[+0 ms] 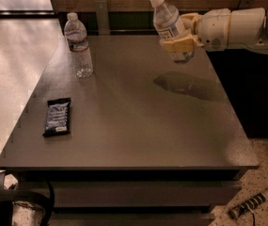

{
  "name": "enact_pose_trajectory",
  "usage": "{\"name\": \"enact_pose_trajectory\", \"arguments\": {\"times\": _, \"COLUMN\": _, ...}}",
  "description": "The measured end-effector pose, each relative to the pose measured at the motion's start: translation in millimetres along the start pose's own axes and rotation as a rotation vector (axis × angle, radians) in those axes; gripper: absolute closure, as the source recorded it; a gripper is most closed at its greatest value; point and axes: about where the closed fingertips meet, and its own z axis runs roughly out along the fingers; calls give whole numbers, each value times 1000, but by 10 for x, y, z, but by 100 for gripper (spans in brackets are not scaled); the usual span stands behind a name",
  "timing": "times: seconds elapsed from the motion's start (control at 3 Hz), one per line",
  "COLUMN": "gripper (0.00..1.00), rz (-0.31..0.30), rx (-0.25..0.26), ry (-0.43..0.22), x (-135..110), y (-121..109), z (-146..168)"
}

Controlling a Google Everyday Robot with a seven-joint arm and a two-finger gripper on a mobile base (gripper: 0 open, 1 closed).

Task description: Place blue plastic bottle upright

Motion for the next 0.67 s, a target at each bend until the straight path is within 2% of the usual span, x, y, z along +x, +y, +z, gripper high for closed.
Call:
{"name": "enact_pose_trajectory", "arguments": {"times": 0.33, "gripper": 100, "rz": -11, "rx": -8, "ry": -85, "x": -58, "y": -37, "z": 52}}
{"name": "enact_pose_trajectory", "arguments": {"times": 0.67, "gripper": 100, "rz": 3, "rx": -29, "ry": -152, "x": -26, "y": -116, "z": 154}}
